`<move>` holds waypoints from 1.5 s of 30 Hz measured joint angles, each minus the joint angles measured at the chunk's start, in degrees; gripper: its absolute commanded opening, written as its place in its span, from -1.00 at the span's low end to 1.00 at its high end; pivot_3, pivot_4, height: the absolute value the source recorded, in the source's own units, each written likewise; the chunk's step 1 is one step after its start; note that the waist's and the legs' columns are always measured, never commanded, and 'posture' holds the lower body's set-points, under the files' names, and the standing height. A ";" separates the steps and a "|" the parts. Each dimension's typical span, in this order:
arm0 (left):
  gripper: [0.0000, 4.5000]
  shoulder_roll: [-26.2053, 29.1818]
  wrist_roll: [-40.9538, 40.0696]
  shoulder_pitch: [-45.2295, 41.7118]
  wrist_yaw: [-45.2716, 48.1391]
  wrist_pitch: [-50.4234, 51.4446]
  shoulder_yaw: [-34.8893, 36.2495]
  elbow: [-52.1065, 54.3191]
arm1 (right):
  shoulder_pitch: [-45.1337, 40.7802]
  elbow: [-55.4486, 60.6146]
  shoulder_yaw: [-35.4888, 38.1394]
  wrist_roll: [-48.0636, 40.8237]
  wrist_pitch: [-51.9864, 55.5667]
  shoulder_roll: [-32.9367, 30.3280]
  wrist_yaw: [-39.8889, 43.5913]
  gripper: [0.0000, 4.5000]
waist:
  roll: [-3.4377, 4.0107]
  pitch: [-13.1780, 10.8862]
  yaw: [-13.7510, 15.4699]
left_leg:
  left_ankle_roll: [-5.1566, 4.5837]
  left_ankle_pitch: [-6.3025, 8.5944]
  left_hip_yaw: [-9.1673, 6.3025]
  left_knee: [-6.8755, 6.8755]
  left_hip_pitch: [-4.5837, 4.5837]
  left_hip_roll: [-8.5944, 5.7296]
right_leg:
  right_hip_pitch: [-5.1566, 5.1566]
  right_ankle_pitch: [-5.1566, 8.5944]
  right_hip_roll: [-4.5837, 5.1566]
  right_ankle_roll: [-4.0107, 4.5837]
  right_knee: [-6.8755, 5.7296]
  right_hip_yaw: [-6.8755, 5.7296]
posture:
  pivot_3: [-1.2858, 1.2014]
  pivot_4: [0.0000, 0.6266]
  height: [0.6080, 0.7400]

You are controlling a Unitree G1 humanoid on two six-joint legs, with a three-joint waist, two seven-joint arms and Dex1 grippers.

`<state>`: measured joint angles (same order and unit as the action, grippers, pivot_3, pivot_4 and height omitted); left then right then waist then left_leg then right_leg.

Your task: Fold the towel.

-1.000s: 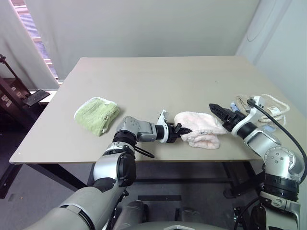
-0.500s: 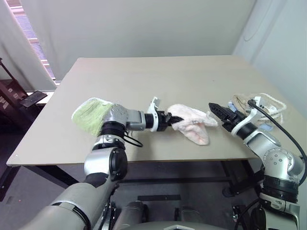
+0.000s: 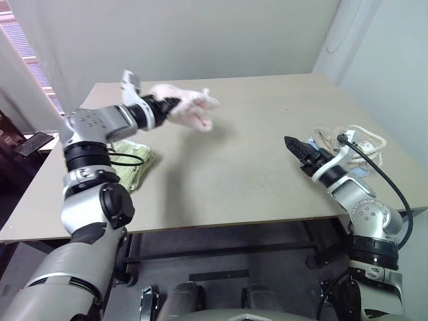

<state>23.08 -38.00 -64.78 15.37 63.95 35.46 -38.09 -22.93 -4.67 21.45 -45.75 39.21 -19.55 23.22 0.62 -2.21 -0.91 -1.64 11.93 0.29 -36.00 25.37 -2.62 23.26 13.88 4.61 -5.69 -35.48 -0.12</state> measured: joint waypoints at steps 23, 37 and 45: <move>-0.99 -14.72 -19.28 32.56 -33.57 0.28 18.12 41.45 | -8.02 -12.03 -9.36 10.97 -4.08 -0.15 11.17 0.69 | -0.26 0.05 0.09 | 0.14 -0.08 0.01 -0.16 -0.27 0.00 | -0.05 -0.01 -0.09 0.18 -0.59 -0.01 | 0.03 -1.00 0.95; -0.11 -13.47 -28.81 40.06 -37.93 -0.67 13.90 40.25 | -7.09 -11.71 -11.13 13.11 -4.58 0.55 13.14 0.69 | -0.30 0.08 0.24 | 0.18 -0.10 0.02 -0.17 -0.38 0.00 | -0.05 0.04 -0.09 0.38 -0.52 -0.03 | 0.03 -1.00 0.95; 0.98 -13.07 -31.63 42.76 -35.59 -3.81 11.02 39.14 | -7.06 -11.71 -11.07 14.08 -5.42 -0.83 15.30 0.69 | -0.30 0.08 0.19 | 0.18 -0.10 0.03 -0.11 -0.39 0.00 | -0.04 0.08 -0.08 0.47 -0.50 -0.01 | 0.03 -1.00 0.95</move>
<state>10.01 -69.63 -22.02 -20.23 60.14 46.48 1.06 -29.99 -16.38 10.38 -31.68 33.79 -20.38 38.52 0.32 -2.12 -0.72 -1.47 11.83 0.31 -36.11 24.98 -2.62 23.22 13.96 4.53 -5.21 -35.98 -0.14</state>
